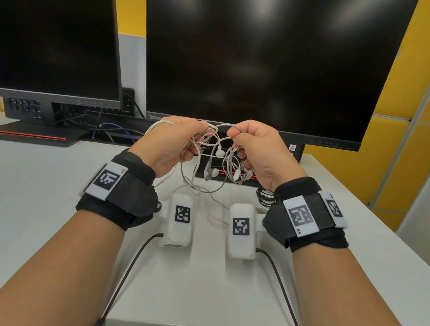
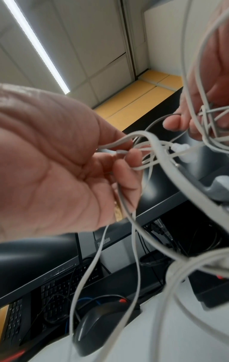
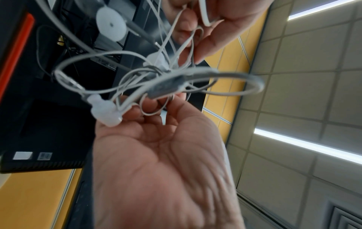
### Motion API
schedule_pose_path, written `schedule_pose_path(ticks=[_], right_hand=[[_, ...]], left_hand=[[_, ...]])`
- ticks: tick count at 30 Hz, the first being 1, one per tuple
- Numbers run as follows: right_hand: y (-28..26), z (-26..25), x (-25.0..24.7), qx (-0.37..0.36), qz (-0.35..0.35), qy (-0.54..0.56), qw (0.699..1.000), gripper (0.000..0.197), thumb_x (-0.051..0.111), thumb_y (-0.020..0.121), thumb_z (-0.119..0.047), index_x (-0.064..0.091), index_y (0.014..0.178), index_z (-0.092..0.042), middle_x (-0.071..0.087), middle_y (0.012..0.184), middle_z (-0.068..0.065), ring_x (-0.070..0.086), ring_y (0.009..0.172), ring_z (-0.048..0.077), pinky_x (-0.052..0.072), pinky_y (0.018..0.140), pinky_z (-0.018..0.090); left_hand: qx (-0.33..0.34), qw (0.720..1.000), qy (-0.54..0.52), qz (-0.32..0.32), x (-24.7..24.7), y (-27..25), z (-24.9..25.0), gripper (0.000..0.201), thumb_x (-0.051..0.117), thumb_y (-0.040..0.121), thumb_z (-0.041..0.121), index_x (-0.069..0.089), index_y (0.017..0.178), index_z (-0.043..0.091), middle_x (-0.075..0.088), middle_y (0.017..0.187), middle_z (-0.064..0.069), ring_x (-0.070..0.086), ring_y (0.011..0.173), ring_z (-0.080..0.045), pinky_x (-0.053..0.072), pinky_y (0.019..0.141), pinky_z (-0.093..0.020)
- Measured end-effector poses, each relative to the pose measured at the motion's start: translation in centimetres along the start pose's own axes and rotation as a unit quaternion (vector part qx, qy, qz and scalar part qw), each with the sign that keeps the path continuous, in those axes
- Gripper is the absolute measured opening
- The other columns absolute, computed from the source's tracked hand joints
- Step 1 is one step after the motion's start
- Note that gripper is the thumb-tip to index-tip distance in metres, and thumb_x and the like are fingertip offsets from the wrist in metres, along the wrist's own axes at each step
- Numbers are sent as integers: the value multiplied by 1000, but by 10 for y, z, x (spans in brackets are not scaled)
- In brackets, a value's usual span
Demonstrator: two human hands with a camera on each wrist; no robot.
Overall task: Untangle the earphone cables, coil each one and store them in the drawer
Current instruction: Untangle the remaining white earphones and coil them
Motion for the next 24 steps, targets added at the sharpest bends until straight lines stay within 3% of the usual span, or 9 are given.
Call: schedule_pose_path(ticks=[5,11,16,20,24], right_hand=[[1,1,-1,4,15,7,1000,22,49,98,-10,63,86,-22,52,74,-1,45,65,9,38,54,20],[3,4,-5,14,45,13,999,29,44,98,-4,65,92,-23,55,81,-1,46,67,9,39,53,18],[4,7,-5,27,43,8,999,31,42,99,-4,68,102,-21,56,82,0,44,63,9,40,48,16],[2,5,-2,21,23,-14,999,31,43,98,-5,67,94,-24,55,84,-4,46,72,6,40,61,21],[2,5,3,22,-3,-47,999,33,44,97,-8,68,85,-29,54,83,-6,45,69,6,39,62,23]], left_hand=[[-31,999,4,7,1,0,-4,22,46,100,22,65,97,10,58,79,0,46,60,-8,39,50,-18],[-10,999,15,-35,2,-2,-2,10,61,92,12,69,96,10,59,75,0,50,63,-6,43,54,-16],[2,997,78,28,-4,2,-3,10,58,94,11,65,88,11,59,73,-5,50,61,-12,44,55,-21],[7,995,49,87,-9,4,-3,15,48,97,7,57,88,15,59,77,-4,51,61,-11,42,53,-21],[12,997,-38,65,-7,2,-2,16,49,96,6,63,95,13,64,82,-2,54,66,-8,42,56,-19]])
Point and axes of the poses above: each hand's wrist, its own y-axis towards the middle knuckle, its own x-axis out of the palm, z = x × y, the point moved 6 cm from there along y, towards the middle knuckle
